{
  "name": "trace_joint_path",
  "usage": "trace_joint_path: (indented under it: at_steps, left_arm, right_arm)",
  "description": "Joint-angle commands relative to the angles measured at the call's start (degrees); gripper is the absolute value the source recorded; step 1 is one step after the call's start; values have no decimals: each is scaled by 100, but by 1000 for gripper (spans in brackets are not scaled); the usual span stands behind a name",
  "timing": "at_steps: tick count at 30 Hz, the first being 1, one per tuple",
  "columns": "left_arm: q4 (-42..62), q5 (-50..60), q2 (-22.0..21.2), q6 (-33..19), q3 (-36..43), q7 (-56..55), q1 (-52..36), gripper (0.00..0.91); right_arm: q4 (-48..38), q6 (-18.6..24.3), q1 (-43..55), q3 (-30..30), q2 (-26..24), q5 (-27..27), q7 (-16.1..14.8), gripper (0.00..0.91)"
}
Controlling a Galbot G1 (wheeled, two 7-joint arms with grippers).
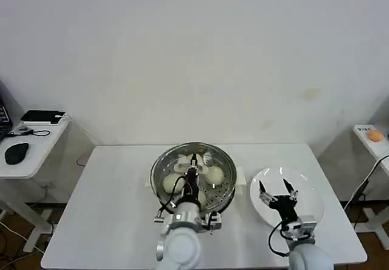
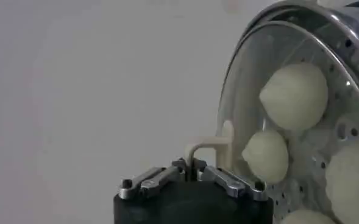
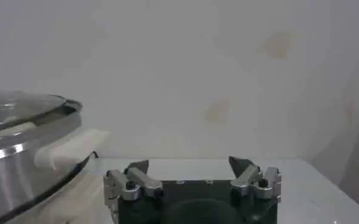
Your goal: Take steamed baozi put them in steamer then cover it.
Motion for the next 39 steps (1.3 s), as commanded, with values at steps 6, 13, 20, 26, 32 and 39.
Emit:
trace_joint_path:
  at_steps: [6, 13, 20, 26, 32, 39]
  left_arm:
    - [66, -22, -69, -19, 147, -21, -256, 0]
    - [342, -72, -114, -30, 159, -115, -377, 0]
    - [368, -97, -130, -36, 104, -87, -334, 0]
    - [356, -127, -79, -37, 66, -79, -289, 0]
    - [331, -136, -22, -48, -6, -87, -228, 0]
    - [292, -161, -2, -58, -18, -92, -158, 0]
  right_arm:
    - [-123, 27, 59, 21, 3, 7, -10, 907]
    - [-142, 31, 77, 58, -23, 28, -10, 907]
    - [-184, 35, 116, 46, -12, 26, -15, 907]
    - [-198, 54, 104, 47, -17, 25, -19, 907]
    - [-219, 66, 104, 46, -11, 8, -21, 907]
    - [-223, 70, 113, 38, 5, -14, -27, 907]
